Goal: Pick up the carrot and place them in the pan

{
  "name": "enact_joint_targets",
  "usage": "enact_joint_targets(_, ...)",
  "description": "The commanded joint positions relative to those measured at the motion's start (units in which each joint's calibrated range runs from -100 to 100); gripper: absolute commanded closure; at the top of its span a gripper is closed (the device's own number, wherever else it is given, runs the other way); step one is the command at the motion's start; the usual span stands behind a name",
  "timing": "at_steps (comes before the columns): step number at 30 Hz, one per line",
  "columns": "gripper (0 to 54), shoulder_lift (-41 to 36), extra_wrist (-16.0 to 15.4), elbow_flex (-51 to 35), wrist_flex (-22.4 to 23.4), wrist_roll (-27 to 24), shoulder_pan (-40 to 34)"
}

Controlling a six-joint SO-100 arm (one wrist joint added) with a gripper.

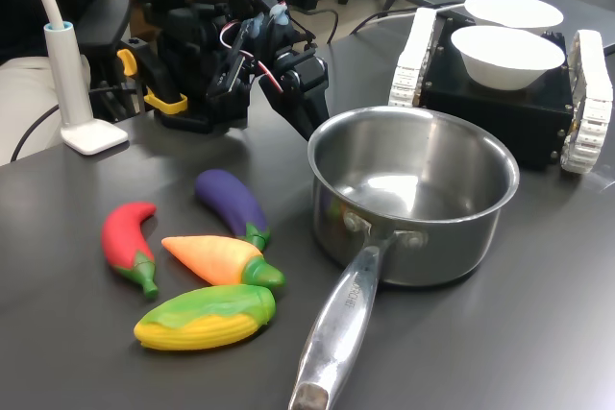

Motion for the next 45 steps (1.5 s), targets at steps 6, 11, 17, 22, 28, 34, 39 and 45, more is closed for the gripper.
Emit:
enact_joint_targets(6,53.5,-0.9,-0.5,-1.0,-2.1,0.2,0.1)
enact_joint_targets(11,53.5,-0.9,-0.5,-1.0,-2.1,0.3,0.1)
enact_joint_targets(17,53.5,-0.9,-0.5,-1.0,-2.1,0.5,-0.4)
enact_joint_targets(22,53.5,-0.9,-0.5,-1.0,-2.1,0.1,-0.2)
enact_joint_targets(28,53.5,-0.9,-0.5,-1.0,-2.1,-0.2,0.7)
enact_joint_targets(34,53.5,-0.9,-0.6,-1.0,-2.0,-0.4,1.2)
enact_joint_targets(39,53.5,-0.9,-0.6,-1.0,-1.9,0.1,0.4)
enact_joint_targets(45,53.5,-0.9,-0.6,-1.1,-1.9,1.2,-0.9)
